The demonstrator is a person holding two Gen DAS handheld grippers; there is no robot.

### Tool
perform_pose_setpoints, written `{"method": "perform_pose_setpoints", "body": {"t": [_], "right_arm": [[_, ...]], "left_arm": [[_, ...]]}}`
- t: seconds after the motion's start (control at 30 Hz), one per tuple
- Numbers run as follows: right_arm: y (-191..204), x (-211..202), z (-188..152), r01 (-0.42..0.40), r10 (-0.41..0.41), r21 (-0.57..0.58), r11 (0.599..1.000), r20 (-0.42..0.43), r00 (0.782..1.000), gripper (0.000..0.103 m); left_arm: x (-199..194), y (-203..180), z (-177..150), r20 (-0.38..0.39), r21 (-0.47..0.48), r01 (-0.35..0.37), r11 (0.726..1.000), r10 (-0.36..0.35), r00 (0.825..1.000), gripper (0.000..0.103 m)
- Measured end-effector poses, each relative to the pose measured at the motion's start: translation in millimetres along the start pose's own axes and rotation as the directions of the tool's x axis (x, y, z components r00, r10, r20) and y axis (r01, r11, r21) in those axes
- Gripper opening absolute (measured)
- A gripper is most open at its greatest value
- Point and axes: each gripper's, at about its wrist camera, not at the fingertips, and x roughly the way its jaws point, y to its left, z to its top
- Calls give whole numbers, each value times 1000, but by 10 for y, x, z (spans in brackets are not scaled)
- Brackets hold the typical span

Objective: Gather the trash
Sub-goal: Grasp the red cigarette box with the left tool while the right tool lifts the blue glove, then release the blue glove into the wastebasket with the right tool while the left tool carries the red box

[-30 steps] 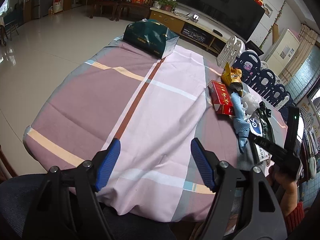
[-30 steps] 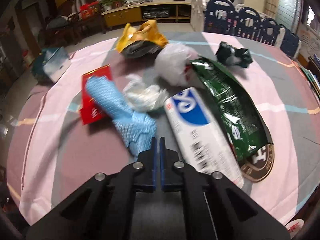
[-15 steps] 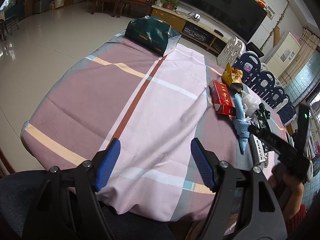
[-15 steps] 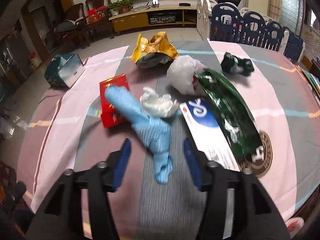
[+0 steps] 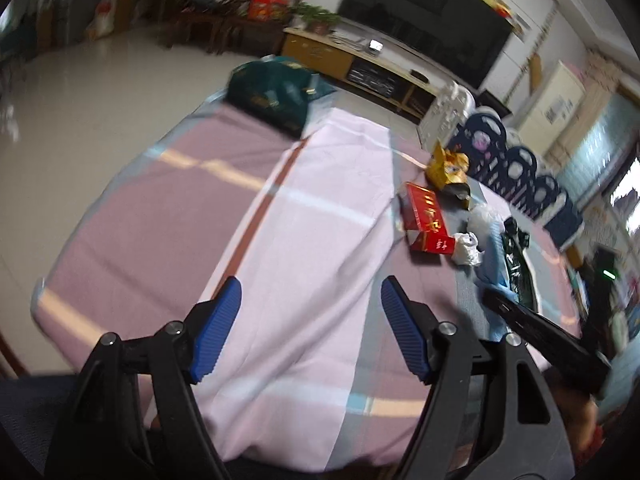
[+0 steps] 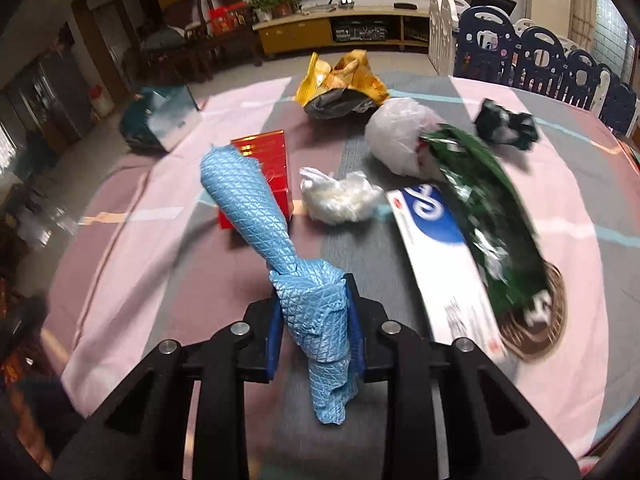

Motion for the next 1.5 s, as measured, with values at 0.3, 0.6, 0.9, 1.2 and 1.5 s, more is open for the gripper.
{"method": "perform_pose_setpoints", "body": {"t": [0.3, 0.6, 0.9, 1.2, 1.5], "right_arm": [[-626, -1279, -800, -73, 50, 170, 983, 136, 989, 28], [-1084, -1633, -1219, -62, 18, 290, 955, 153, 988, 29], [-1152, -1757, -1345, -59, 6, 312, 948, 169, 986, 29], [-1012, -1919, -1461, 36, -77, 297, 954, 128, 989, 29], [-866, -2313, -1663, 157, -193, 235, 959, 136, 972, 29]], "left_arm": [[1127, -1191, 692, -200, 189, 59, 980, -21, 980, 86], [1978, -1730, 644, -309, 283, -75, 956, 165, 937, 74], [1454, -1574, 589, -204, 282, -71, 957, 132, 970, 59], [-8, -1465, 41, -45, 285, -5, 959, 19, 999, 59], [-943, -2015, -847, -93, 451, 188, 873, -163, 982, 60]]}}
